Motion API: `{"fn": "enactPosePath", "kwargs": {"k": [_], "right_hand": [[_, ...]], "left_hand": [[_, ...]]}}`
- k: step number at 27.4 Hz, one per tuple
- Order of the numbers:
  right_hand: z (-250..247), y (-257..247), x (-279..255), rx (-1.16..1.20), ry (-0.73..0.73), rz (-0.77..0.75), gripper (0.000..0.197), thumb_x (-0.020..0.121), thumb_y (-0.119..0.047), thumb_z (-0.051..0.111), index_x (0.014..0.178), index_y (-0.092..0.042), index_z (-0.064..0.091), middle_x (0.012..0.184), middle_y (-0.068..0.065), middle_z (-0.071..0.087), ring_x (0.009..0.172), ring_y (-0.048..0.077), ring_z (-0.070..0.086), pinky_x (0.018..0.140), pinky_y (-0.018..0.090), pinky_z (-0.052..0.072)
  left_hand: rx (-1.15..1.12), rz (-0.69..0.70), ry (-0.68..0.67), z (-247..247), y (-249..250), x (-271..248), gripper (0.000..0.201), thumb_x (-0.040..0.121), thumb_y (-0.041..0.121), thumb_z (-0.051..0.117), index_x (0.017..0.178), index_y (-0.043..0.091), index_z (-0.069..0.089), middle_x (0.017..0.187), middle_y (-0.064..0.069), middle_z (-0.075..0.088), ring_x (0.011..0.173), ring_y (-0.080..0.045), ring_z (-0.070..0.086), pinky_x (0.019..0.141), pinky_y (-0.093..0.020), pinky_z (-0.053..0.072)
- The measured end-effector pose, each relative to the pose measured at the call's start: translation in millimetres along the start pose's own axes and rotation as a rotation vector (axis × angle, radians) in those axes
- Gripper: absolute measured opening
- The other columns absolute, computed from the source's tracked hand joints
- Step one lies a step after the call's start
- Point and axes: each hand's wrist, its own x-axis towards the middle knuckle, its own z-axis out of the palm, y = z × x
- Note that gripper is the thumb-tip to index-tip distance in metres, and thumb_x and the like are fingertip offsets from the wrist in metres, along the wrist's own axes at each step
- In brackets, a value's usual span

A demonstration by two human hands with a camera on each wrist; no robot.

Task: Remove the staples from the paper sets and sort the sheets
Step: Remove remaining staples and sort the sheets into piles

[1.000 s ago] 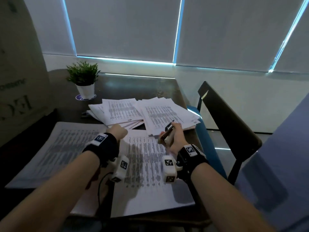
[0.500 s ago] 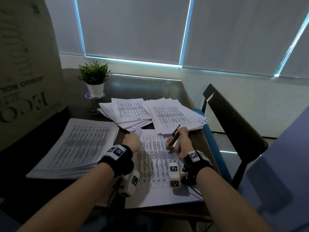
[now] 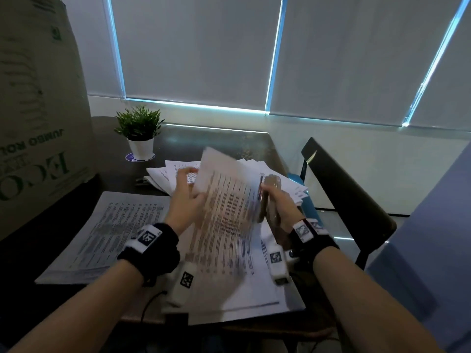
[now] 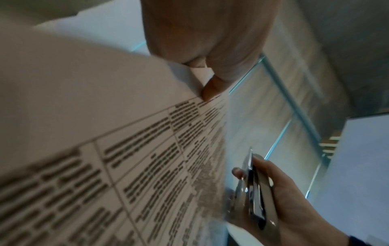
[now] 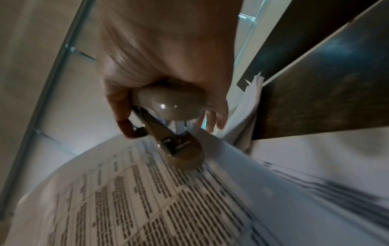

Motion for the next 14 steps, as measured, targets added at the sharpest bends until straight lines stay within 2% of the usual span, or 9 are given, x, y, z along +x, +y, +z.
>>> {"fn": "enactPosePath", "kwargs": {"k": [1,3,5,7,9,10,11,14], "right_hand": [[1.6,-14.8,-5.5,0.08,-0.069,-0.023,0.032,0.089,-0.035,0.064,0.092,-0.005,0.073,0.097,0.022,0.07,0.083,0.032,0.066,0.084,0.047,0.052],[5.6,-52.0,-13.1,0.124,-0.15,-0.136,0.032,0.097,-0.029,0.052,0.085,-0.007,0.074,0.083,0.011,0.072,0.071,0.023,0.068,0.071,0.035,0.055],[12.1,-94.1,-22.6,0.073,-0.128,-0.321,0.032,0.095,-0.03,0.054,0.099,-0.002,0.069,0.088,0.012,0.069,0.074,0.023,0.068,0.065,0.033,0.058],[16.6,-124.2,-32.6,0.048,-0.074,-0.5,0.025,0.092,-0.027,0.059,0.095,-0.003,0.068,0.087,0.01,0.072,0.076,0.025,0.068,0.067,0.036,0.059],[18.4,-129.1,-40.5,0.02,-0.027,-0.573,0.014,0.097,-0.017,0.057,0.089,-0.01,0.067,0.078,0.001,0.074,0.072,0.017,0.07,0.065,0.032,0.059],[16.5,-119.7,-39.6,-0.009,0.002,-0.545,0.011,0.097,-0.016,0.057,0.091,-0.011,0.065,0.076,-0.002,0.073,0.068,0.013,0.07,0.062,0.029,0.058],[12.9,-105.1,-37.7,-0.029,0.03,-0.496,0.009,0.096,-0.017,0.059,0.095,-0.009,0.063,0.079,-0.001,0.073,0.066,0.012,0.069,0.057,0.028,0.057],[3.2,-60.9,-27.3,-0.085,0.066,-0.357,0.049,0.085,-0.031,0.072,0.118,0.002,0.058,0.102,0.02,0.07,0.07,0.023,0.069,0.052,0.03,0.055]], "left_hand": [[-0.051,0.048,0.008,-7.3,15.0,3.7,0.049,0.088,-0.004,0.052,0.122,0.026,0.033,0.097,-0.007,0.066,0.077,-0.024,0.069,0.063,-0.041,0.059],[-0.063,0.146,0.057,-17.0,46.3,19.5,0.041,0.09,-0.001,0.051,0.125,0.016,0.038,0.101,0.0,0.063,0.085,-0.019,0.069,0.068,-0.036,0.059],[-0.061,0.251,0.129,-18.8,76.1,35.5,0.022,0.093,0.001,0.045,0.114,0.007,0.045,0.096,0.002,0.061,0.084,-0.011,0.066,0.071,-0.03,0.058],[-0.116,0.346,0.191,-13.7,97.3,45.2,0.017,0.094,-0.002,0.035,0.109,0.003,0.042,0.088,0.003,0.053,0.069,0.004,0.055,0.063,-0.016,0.048],[-0.169,0.357,0.24,-2.8,101.2,46.4,0.017,0.093,-0.005,0.032,0.107,0.003,0.04,0.085,0.003,0.048,0.062,0.008,0.048,0.057,-0.011,0.041],[-0.18,0.32,0.255,2.5,91.8,45.5,0.015,0.093,-0.004,0.032,0.104,0.004,0.04,0.085,0.003,0.048,0.061,0.008,0.048,0.057,-0.01,0.041],[-0.198,0.264,0.253,7.5,80.0,43.3,0.014,0.094,-0.002,0.033,0.1,0.007,0.042,0.084,0.002,0.049,0.061,0.008,0.049,0.057,-0.012,0.044],[-0.198,0.107,0.202,18.7,51.6,37.7,0.013,0.093,0.005,0.039,0.1,0.009,0.049,0.087,-0.012,0.059,0.073,-0.013,0.058,0.066,-0.035,0.053]]}}
